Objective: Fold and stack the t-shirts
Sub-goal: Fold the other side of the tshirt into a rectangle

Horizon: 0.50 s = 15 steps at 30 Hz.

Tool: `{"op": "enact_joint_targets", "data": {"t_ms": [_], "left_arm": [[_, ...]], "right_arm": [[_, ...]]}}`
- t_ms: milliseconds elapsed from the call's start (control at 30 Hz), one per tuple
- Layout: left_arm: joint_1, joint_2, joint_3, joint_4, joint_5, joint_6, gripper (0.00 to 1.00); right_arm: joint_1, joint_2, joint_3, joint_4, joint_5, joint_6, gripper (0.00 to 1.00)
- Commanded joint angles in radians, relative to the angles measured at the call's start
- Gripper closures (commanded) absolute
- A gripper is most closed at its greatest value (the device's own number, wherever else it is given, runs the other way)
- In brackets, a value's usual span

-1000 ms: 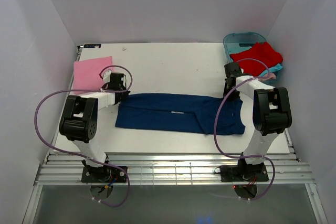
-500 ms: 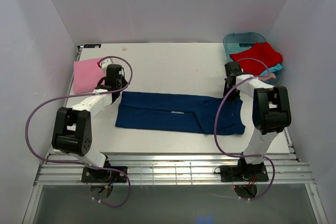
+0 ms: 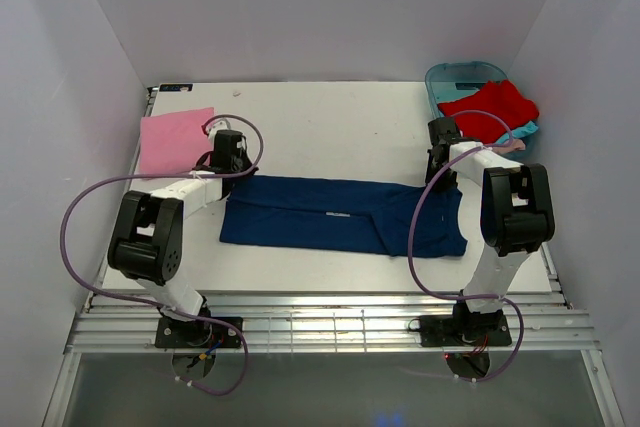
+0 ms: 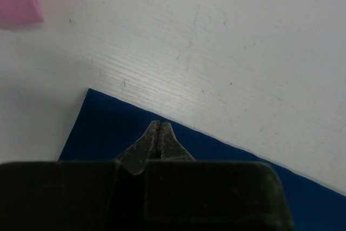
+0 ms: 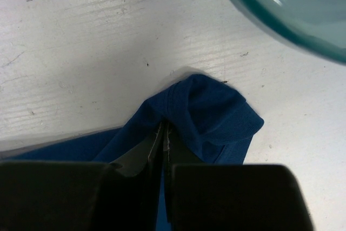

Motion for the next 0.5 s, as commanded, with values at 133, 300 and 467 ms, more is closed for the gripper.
{"op": "enact_joint_targets", "data": {"t_ms": [133, 300, 467], "left_arm": [[-0.006, 0.049, -0.002, 0.015, 0.056, 0.004, 1.00], [-0.007, 0.090, -0.022, 0.015, 0.058, -0.008, 1.00], [-0.009, 0.101, -0.069, 0.015, 0.049, -0.034, 1.00]], "right_arm": [[-0.006, 0.069, -0.015, -0.059, -0.036, 0.005, 0.92], [-0.006, 0.080, -0.004, -0.067, -0.030, 0.002, 0.92], [-0.006, 0.102, 0.006, -0.078, -0.029, 0.002, 0.92]]}}
